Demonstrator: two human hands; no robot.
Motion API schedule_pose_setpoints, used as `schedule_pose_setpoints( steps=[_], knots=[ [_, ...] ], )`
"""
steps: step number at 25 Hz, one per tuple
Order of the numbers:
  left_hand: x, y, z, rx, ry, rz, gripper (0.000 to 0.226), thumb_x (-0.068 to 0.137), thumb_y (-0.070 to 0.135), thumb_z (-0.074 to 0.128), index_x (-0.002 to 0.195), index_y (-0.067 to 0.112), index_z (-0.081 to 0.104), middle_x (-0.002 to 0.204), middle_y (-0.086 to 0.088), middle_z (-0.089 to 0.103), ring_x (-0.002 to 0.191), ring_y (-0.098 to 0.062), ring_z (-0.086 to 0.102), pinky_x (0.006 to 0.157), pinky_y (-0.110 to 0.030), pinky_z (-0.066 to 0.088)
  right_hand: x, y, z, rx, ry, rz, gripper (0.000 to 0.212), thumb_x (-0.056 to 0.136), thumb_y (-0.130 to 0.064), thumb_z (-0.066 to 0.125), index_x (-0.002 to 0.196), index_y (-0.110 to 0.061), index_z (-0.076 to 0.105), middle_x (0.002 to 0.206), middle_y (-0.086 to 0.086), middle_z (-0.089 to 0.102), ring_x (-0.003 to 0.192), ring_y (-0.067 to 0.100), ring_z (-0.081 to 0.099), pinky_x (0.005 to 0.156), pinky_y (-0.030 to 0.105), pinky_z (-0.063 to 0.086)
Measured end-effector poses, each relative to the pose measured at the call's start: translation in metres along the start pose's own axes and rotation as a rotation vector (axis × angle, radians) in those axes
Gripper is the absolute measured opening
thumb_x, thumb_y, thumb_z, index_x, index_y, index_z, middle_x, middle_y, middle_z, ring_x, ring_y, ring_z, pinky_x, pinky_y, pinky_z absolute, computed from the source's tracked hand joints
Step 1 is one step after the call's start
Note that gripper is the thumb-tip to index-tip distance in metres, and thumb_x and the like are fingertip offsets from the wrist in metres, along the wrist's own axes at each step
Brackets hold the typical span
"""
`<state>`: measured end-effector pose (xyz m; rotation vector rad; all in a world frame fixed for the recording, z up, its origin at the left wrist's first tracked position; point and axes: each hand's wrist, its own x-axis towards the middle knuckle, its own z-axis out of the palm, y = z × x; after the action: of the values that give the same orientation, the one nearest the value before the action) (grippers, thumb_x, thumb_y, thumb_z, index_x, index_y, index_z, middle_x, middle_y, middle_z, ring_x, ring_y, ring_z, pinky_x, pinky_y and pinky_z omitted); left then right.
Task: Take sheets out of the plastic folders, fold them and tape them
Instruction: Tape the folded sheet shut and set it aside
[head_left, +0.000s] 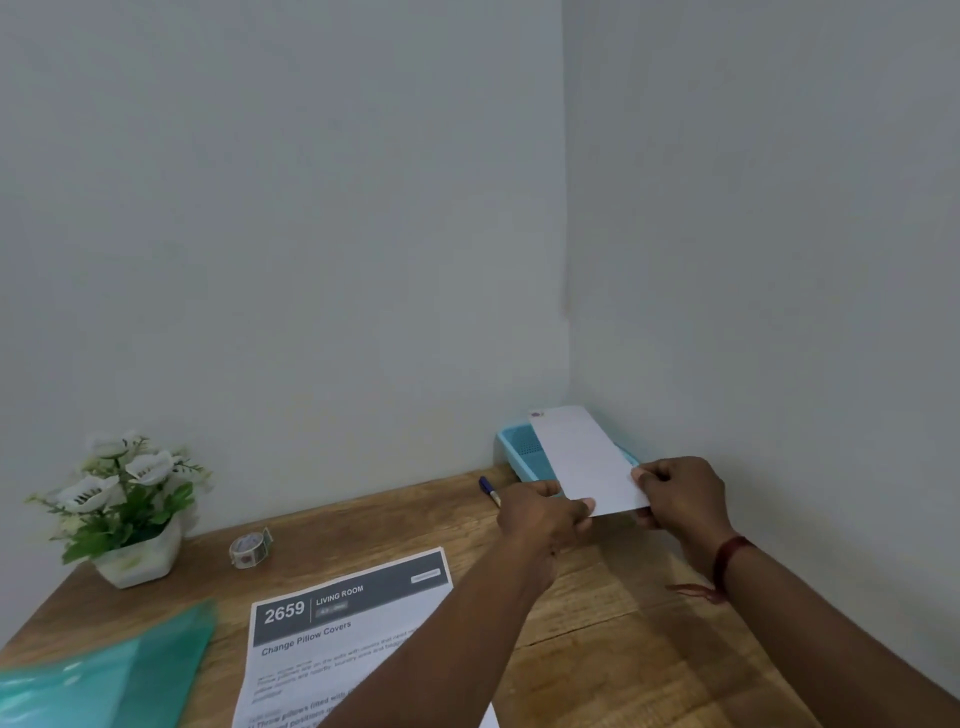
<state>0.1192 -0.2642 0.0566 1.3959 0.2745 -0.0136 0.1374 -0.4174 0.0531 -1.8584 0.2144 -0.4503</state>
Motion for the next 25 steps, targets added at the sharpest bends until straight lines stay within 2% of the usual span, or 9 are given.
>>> schedule_pose_setpoints(
  steps=[5,10,15,20,25],
  knots=[
    [0.016,-0.003,0.006,-0.08,0.006,-0.073,0.042,0.069,-0.009,0.081,0.105,0.001,0.061,0.113,-0.016,0.057,0.093,-0.027,0.067,0.065,-0.028,0.061,0.029,0.005,0.006,-0.116,-0.038,0.044,0.01,0.088,-0.011,0.068,0.083,-0.002,0.071,0.074,0.016,0.07,0.057,0.032,0.068,0.065,0.046,0.061],
    [0.028,-0.009,0.014,-0.093,0.028,-0.095,0.038,0.07,-0.006,0.082,0.102,0.0,0.061,0.105,-0.016,0.059,0.082,-0.023,0.07,0.071,-0.032,0.062,0.049,0.016,0.013,-0.157,-0.035,0.078,0.015,0.086,-0.012,0.07,0.088,0.003,0.074,0.073,0.018,0.07,0.071,0.035,0.07,0.075,0.05,0.059],
    [0.037,-0.014,0.02,-0.1,0.07,-0.09,0.036,0.071,-0.002,0.083,0.099,0.0,0.061,0.106,-0.017,0.062,0.077,-0.022,0.073,0.07,-0.032,0.062,0.052,0.019,0.018,0.008,-0.034,0.201,0.024,0.093,-0.018,0.064,0.092,0.005,0.071,0.059,0.013,0.061,0.046,0.022,0.056,0.057,0.035,0.057],
    [0.039,-0.022,0.02,-0.11,0.091,-0.074,0.033,0.073,-0.001,0.082,0.099,0.0,0.061,0.112,-0.016,0.059,0.083,-0.023,0.071,0.068,-0.03,0.062,0.044,0.024,0.022,0.05,-0.05,0.208,0.034,0.098,-0.029,0.055,0.093,0.001,0.071,0.058,0.013,0.064,0.047,0.023,0.057,0.052,0.031,0.052],
    [0.041,-0.025,0.017,-0.121,0.132,-0.053,0.035,0.072,0.007,0.084,0.099,0.001,0.062,0.107,-0.016,0.065,0.076,-0.02,0.073,0.069,-0.032,0.062,0.038,0.022,0.025,0.078,-0.042,0.204,0.044,0.098,-0.039,0.051,0.089,-0.001,0.07,0.06,0.015,0.066,0.046,0.024,0.058,0.046,0.028,0.047]
  ],
)
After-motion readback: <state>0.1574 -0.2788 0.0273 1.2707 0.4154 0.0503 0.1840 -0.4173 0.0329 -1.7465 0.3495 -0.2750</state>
